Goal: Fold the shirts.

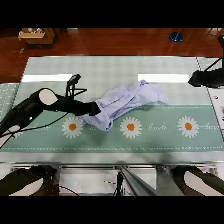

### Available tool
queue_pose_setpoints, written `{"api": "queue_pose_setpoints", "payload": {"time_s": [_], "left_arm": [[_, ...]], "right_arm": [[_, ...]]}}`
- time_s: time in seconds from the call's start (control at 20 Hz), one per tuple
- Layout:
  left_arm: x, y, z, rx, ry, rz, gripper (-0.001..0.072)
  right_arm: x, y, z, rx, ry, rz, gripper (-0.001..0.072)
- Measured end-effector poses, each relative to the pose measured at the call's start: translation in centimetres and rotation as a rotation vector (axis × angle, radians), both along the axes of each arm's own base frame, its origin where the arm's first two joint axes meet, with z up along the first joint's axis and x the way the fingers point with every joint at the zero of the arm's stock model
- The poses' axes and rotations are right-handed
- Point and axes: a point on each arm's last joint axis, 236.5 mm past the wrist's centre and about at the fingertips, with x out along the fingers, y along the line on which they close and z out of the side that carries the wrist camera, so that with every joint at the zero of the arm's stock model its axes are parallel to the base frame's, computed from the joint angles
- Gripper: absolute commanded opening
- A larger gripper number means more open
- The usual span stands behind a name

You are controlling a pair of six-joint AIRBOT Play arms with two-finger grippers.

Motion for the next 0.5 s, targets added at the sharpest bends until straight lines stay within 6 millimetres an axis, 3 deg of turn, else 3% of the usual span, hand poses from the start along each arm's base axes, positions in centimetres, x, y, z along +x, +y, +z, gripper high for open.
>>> {"api": "queue_pose_setpoints", "payload": {"time_s": [0.1,0.15,0.35,0.5], "left_arm": [[1.9,-0.4,0.3,-0.007,-0.031,0.02,0.0146],[2.7,-0.6,0.3,-0.008,-0.042,0.027,0.0022],[3.5,-0.7,-0.4,0.006,-0.03,0.022,0.002],[2.5,0.1,-1.3,0.05,0.014,-0.021,0.0018]], "right_arm": [[0.1,0.1,0.0,0.006,-0.003,0.001,0.0494],[0.1,0.2,-0.1,0.007,-0.002,0.001,0.0494],[0.3,0.2,0.0,0.01,-0.012,-0.001,0.0493],[0.6,0.1,0.2,0.008,-0.027,-0.003,0.0477]]}}
